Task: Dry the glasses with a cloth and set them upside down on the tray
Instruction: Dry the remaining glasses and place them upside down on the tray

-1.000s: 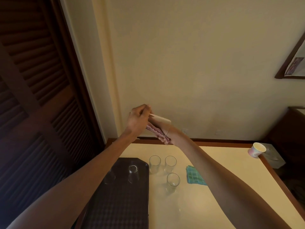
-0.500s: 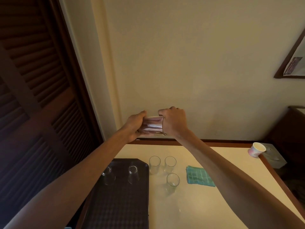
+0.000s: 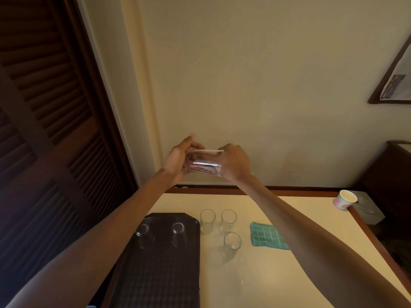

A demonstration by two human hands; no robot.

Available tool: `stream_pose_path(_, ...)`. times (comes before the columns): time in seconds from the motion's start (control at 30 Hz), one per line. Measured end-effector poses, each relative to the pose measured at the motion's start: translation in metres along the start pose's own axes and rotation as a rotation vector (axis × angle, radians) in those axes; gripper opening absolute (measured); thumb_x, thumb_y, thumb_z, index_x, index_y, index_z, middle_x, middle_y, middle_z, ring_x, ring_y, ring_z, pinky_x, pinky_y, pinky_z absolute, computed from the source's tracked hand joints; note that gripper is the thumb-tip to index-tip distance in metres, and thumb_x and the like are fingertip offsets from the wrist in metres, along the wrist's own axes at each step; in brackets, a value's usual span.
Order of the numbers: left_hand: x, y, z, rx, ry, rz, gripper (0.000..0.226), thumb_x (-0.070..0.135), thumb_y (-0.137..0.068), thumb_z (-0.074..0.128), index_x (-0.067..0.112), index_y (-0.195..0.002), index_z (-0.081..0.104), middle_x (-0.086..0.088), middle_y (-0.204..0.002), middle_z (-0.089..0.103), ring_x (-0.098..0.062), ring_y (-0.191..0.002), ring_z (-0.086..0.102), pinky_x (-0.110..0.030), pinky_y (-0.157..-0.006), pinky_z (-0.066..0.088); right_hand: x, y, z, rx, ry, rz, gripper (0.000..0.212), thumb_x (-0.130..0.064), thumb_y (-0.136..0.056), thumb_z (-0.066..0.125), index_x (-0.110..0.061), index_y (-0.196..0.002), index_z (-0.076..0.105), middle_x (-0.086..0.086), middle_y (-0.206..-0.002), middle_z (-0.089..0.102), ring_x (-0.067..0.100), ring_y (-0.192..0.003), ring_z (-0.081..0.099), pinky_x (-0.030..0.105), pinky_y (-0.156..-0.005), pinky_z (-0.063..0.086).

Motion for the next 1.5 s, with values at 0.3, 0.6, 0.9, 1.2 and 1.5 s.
stream_pose_path(0.3, -0.002, -0.003, 0.007, 0.185, -0.055, -0.075, 0.040, 0.043, -0.104, 0.057, 0.005, -0.098, 0.070, -0.005, -0.077, 0.073, -0.016, -0.069, 0.073, -0.033, -0.063, 0.062, -0.012, 0.005, -0.009, -0.044, 0.016, 0.047, 0.013, -0.010, -0.088, 0.064, -0.008, -0.100, 0.069, 0.008, -0.088, 0.065, 0.027, -0.081, 0.063, 0.028, -0.062, 0.039)
stream_pose_path(0.6, -0.008, 0.000, 0.006, 0.123, -0.166, 0.086, 0.034, 0.039, -0.104, 0.057, 0.013, -0.089, 0.072, -0.006, -0.081, 0.069, -0.020, -0.080, 0.066, -0.037, -0.076, 0.057, 0.003, 0.016, 0.024, -0.297, -0.733, 0.345, 0.034, -0.034, -0.095, 0.066, -0.001, -0.087, 0.065, 0.000, -0.050, 0.058, 0.008, -0.035, 0.051, 0.018, -0.034, 0.037)
stream_pose_path(0.9, -0.011, 0.000, 0.004, 0.064, -0.078, -0.212, 0.041, 0.038, -0.103, 0.060, 0.001, -0.117, 0.070, -0.016, -0.105, 0.075, -0.023, -0.091, 0.074, -0.032, -0.071, 0.059, -0.022, 0.021, -0.012, 0.089, 0.254, -0.101, 0.007, -0.020, -0.086, 0.063, -0.019, -0.090, 0.069, -0.004, -0.068, 0.053, 0.021, -0.072, 0.054, 0.023, -0.049, 0.021)
stream_pose_path(1.2, -0.002, -0.001, -0.002, 0.175, -0.246, 0.213, 0.019, 0.036, -0.096, 0.071, 0.020, -0.087, 0.073, -0.001, -0.081, 0.075, -0.012, -0.074, 0.071, -0.023, -0.064, 0.057, -0.015, 0.021, 0.029, -0.575, -0.950, 0.530, 0.051, -0.056, -0.097, 0.053, -0.008, -0.084, 0.067, 0.001, -0.059, 0.061, 0.008, -0.037, 0.047, 0.018, -0.034, 0.034)
stream_pose_path(1.5, 0.000, -0.006, -0.010, 0.052, -0.018, -0.120, 0.038, 0.038, -0.100, 0.064, 0.001, -0.101, 0.071, -0.012, -0.089, 0.074, -0.029, -0.091, 0.073, -0.038, -0.081, 0.058, -0.043, 0.023, -0.028, 0.107, 0.248, -0.132, 0.021, -0.042, -0.081, 0.059, -0.021, -0.076, 0.060, -0.006, -0.061, 0.043, 0.019, -0.061, 0.046, 0.023, -0.048, 0.017)
Point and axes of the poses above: each hand's wrist, its own y-axis away from the middle knuckle, its own z-axis out of the palm, x = y × z, the point moved 2 cm from there along -y, towards the middle knuckle
